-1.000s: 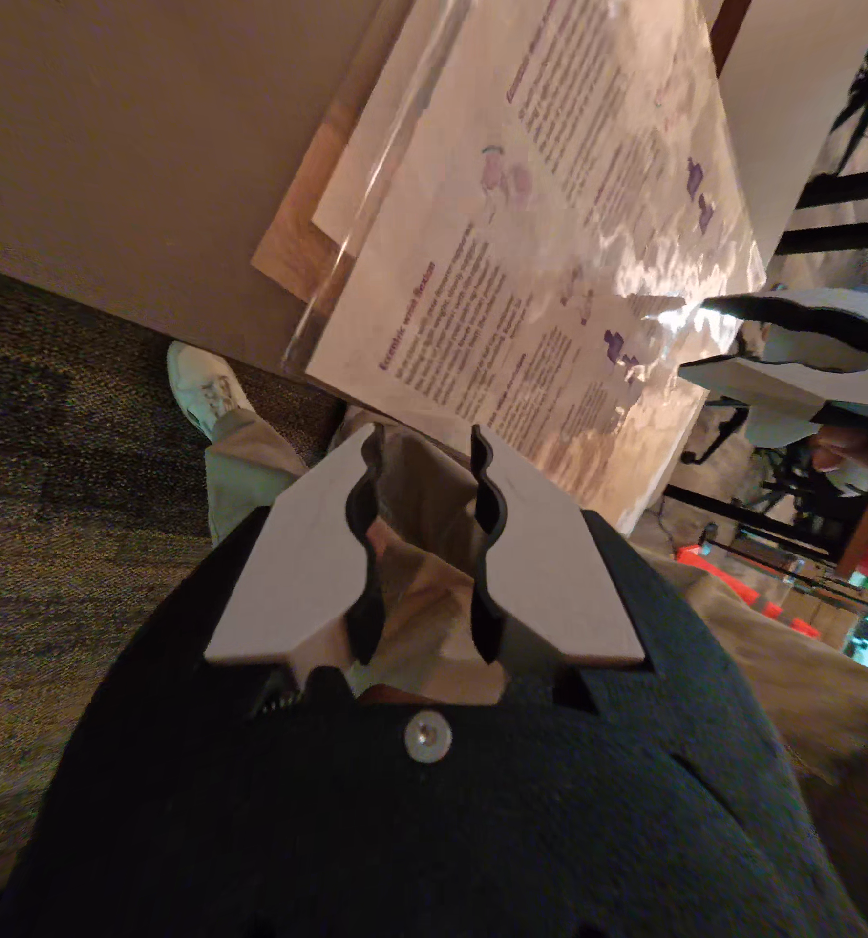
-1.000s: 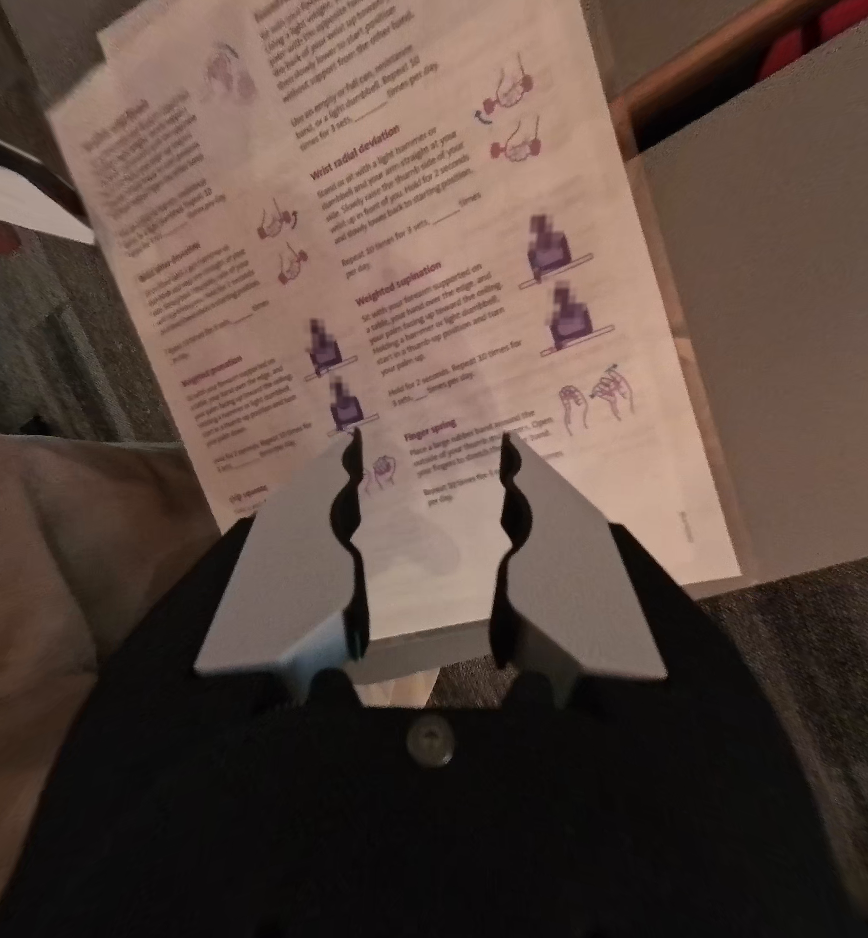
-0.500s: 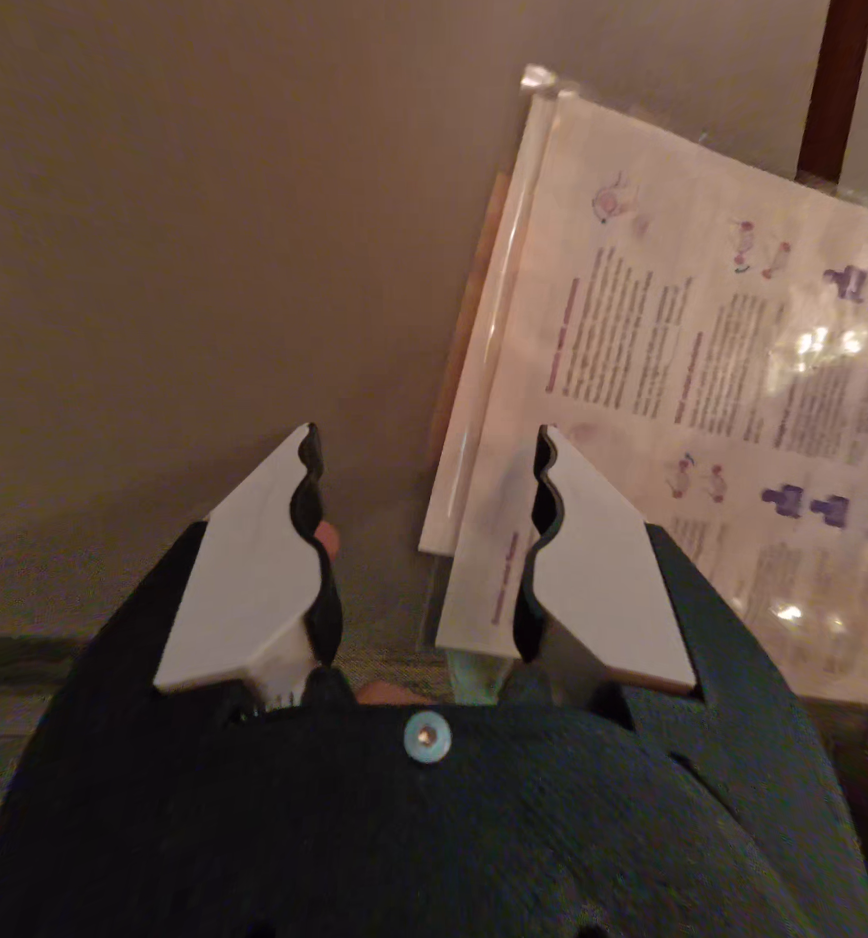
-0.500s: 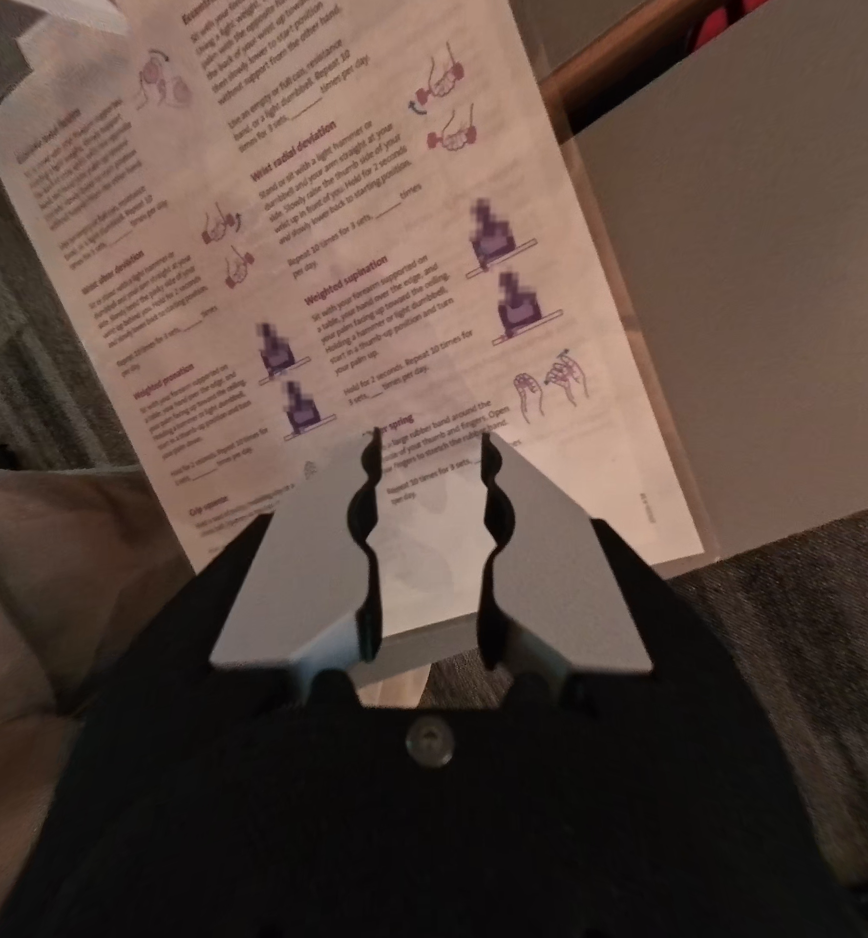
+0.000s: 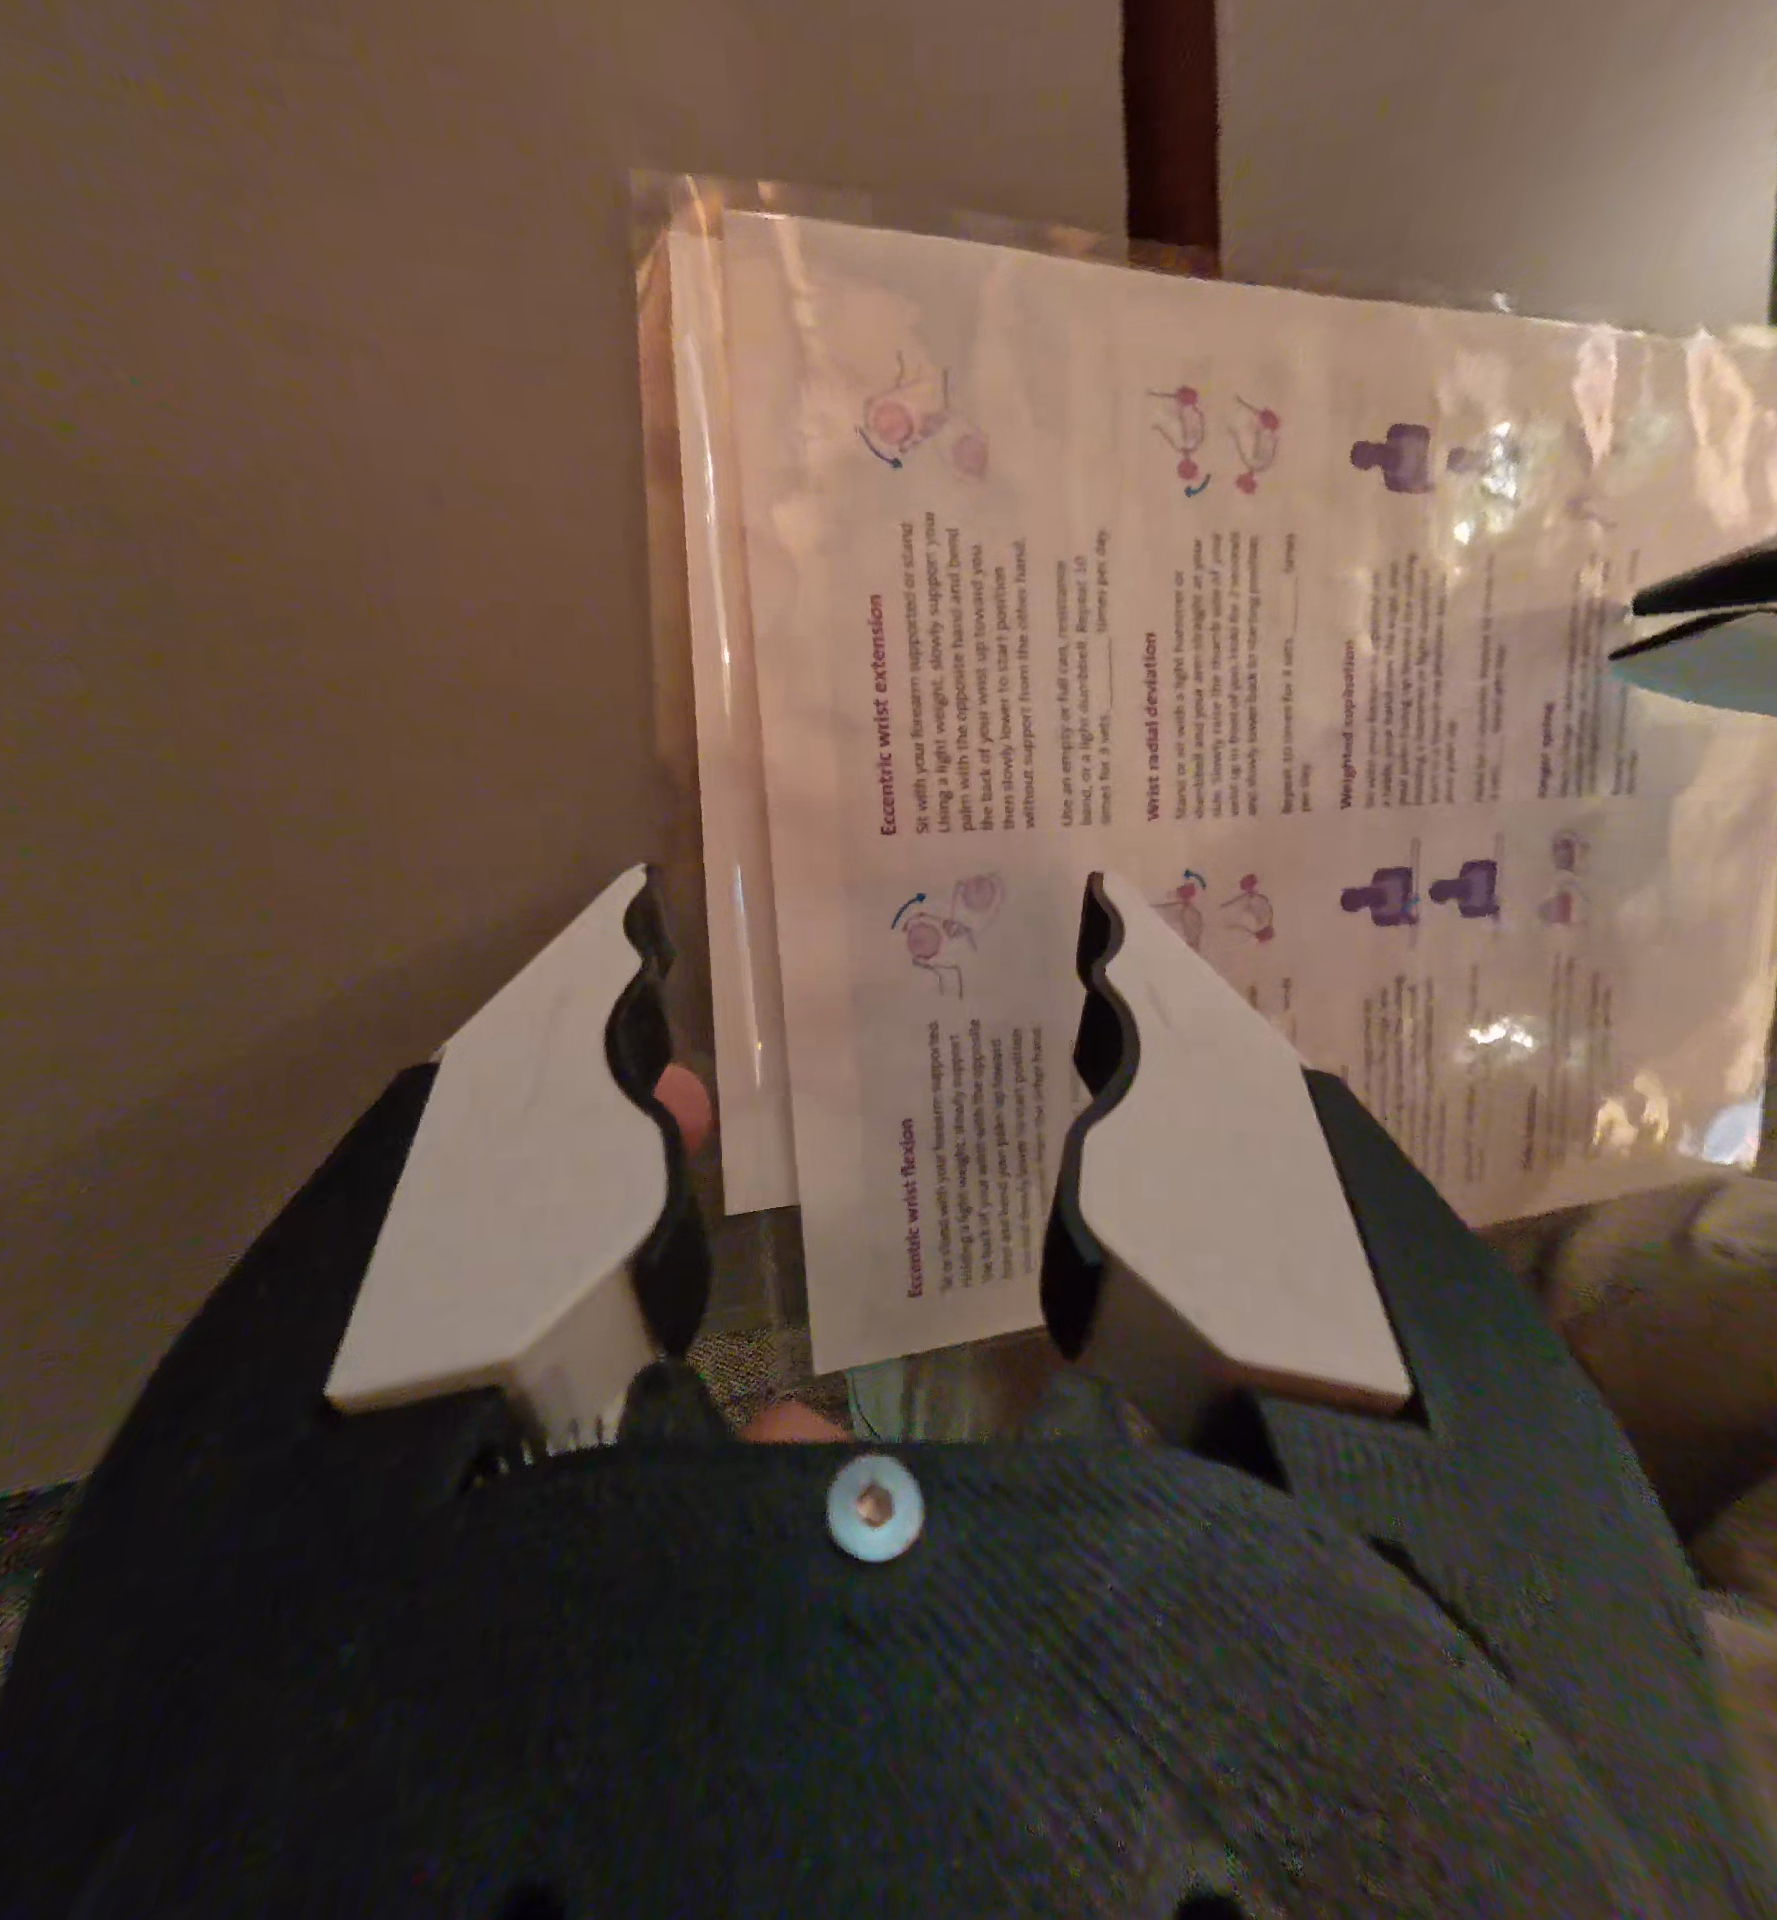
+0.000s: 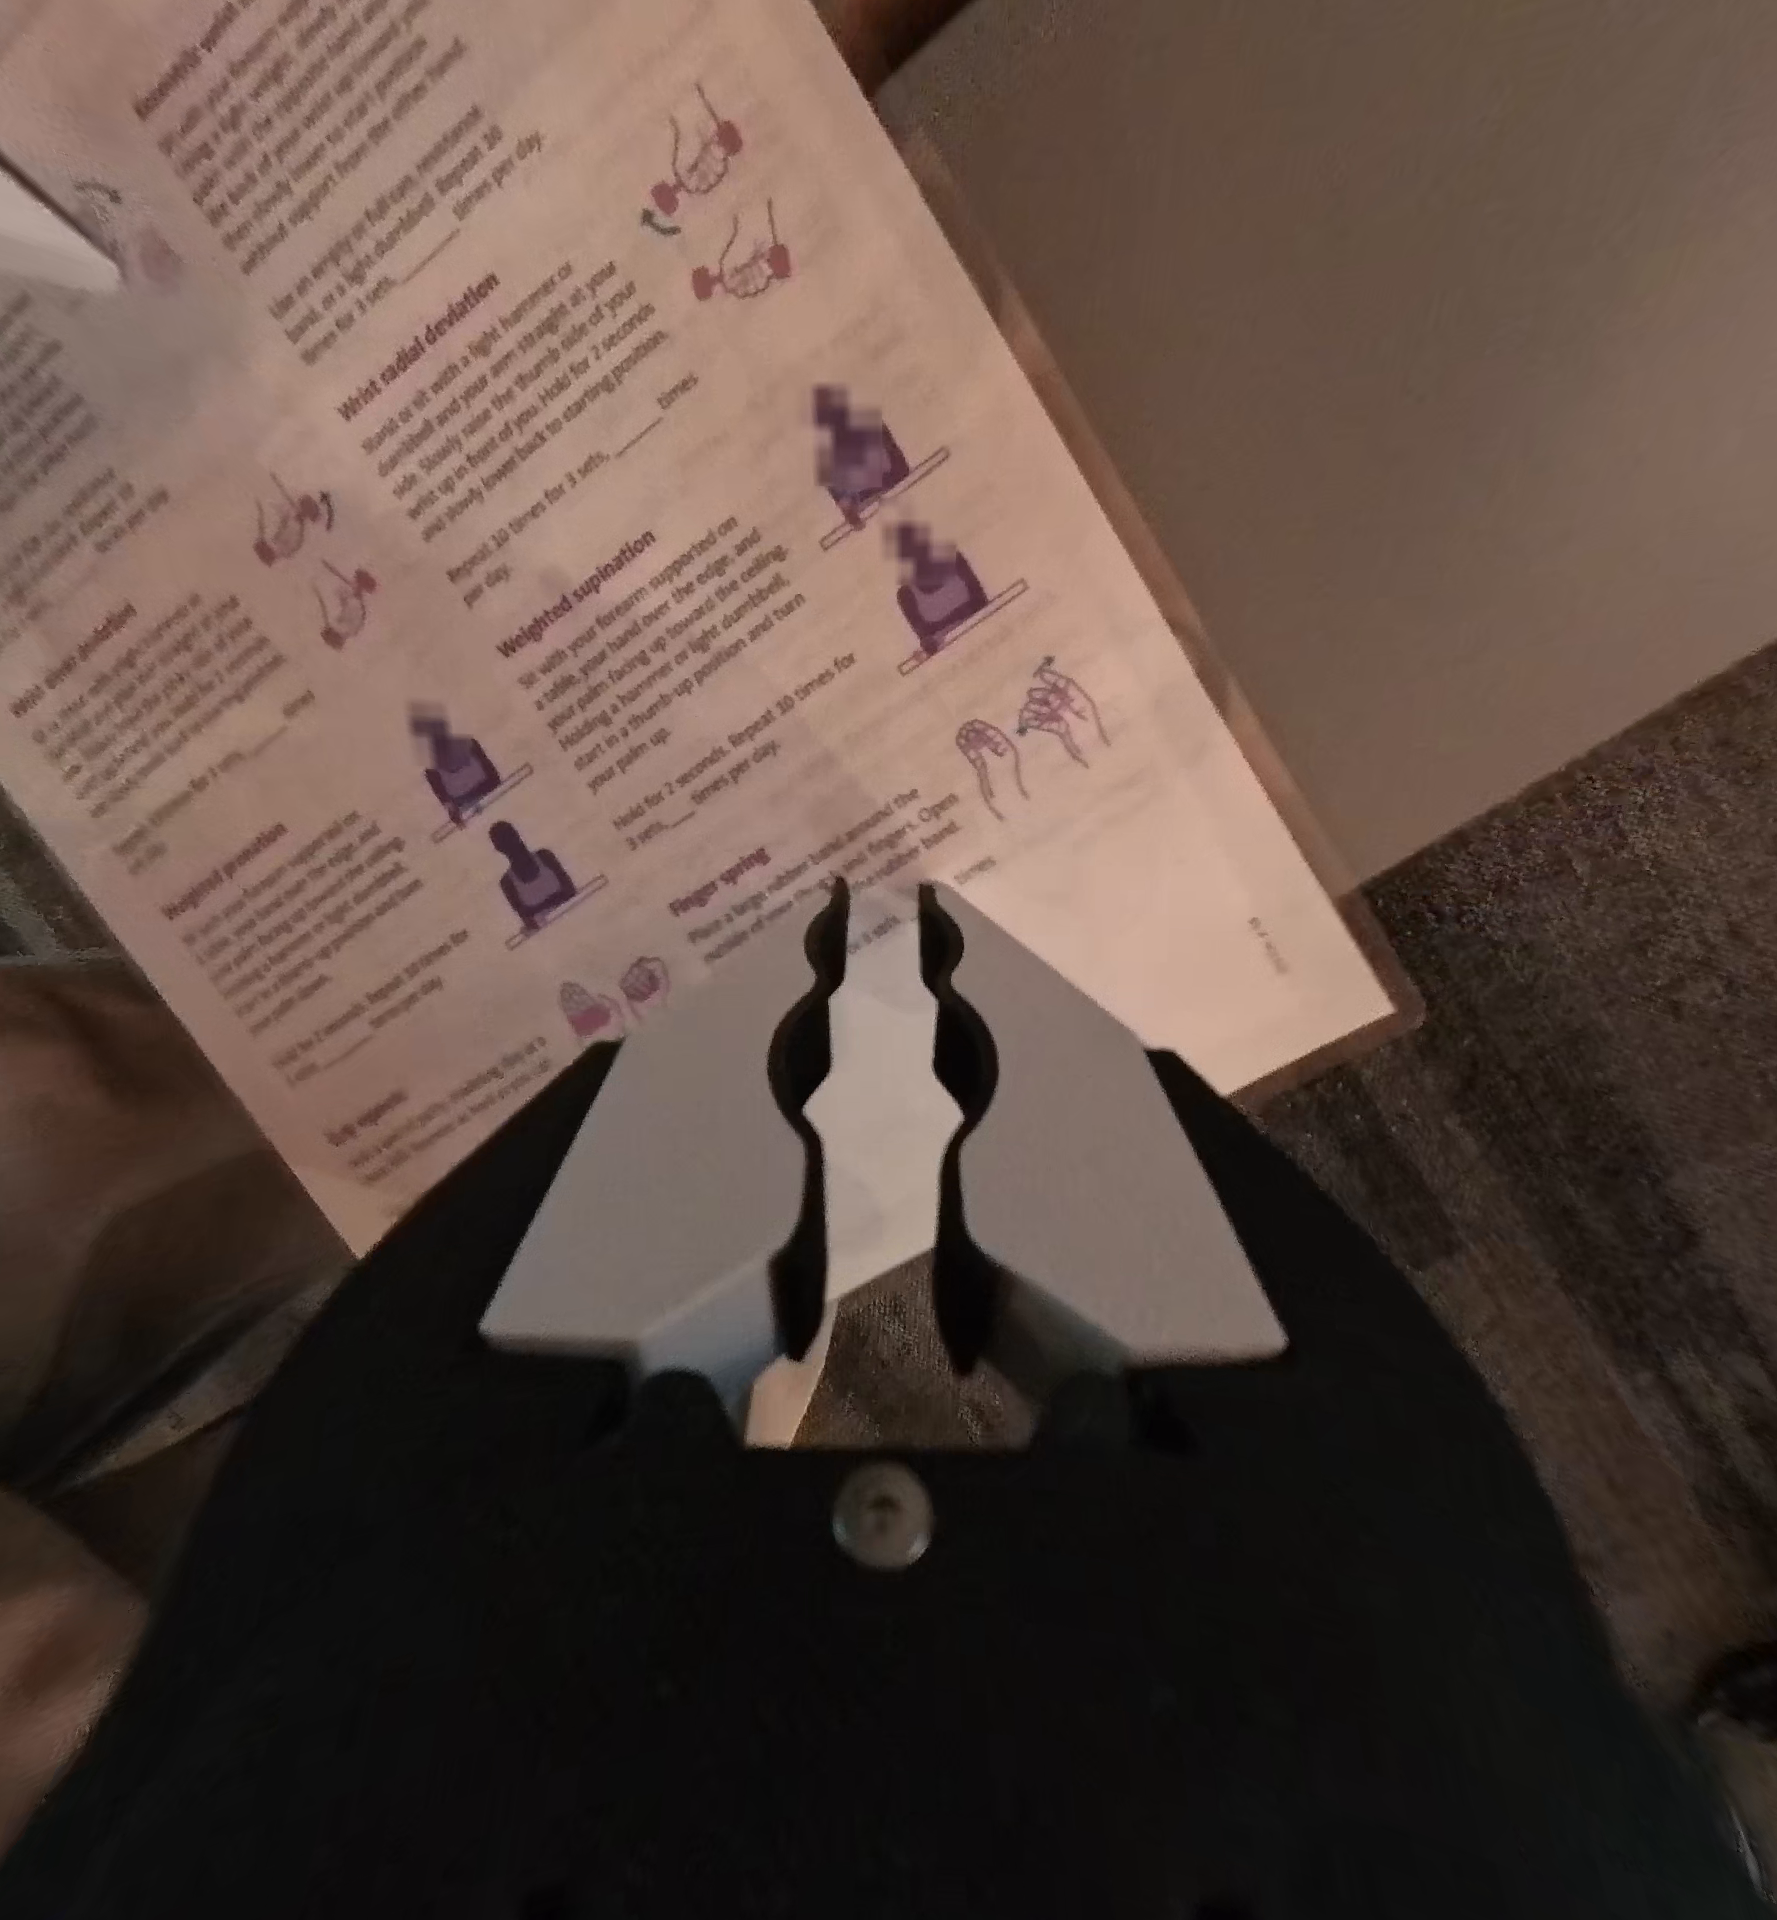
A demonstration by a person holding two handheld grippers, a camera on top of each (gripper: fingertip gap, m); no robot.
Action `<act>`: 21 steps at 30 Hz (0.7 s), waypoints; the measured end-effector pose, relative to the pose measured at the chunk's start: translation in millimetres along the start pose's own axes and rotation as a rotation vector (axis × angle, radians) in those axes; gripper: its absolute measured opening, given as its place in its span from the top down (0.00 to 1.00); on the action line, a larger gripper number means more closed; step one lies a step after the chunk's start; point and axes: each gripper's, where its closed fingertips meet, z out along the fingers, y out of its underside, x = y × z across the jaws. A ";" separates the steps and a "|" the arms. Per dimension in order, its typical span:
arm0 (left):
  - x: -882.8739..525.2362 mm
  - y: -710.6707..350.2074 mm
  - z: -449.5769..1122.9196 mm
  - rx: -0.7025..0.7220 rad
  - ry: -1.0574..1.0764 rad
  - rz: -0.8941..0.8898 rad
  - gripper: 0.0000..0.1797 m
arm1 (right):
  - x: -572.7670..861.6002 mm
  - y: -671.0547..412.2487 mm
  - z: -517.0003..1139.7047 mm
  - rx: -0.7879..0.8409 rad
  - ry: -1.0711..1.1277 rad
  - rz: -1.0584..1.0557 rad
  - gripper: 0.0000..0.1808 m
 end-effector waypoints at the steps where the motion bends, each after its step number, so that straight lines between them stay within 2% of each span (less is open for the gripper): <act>1: 3.4 1.4 0.2 -0.005 0.006 0.005 0.58 | 0.9 2.4 -1.2 0.000 0.002 0.004 0.93; 7: 11.1 3.8 -0.1 -0.010 0.023 -0.012 0.59 | -2.3 4.8 -1.8 -0.001 0.009 -0.008 0.90; 20: 11.1 4.8 -1.1 -0.016 0.025 -0.010 0.60 | -14.5 -12.8 5.5 -0.007 0.013 -0.035 0.89; 21: 10.0 4.6 -0.7 -0.017 0.017 -0.013 0.60 | -14.5 -13.6 5.2 -0.018 0.014 -0.023 0.87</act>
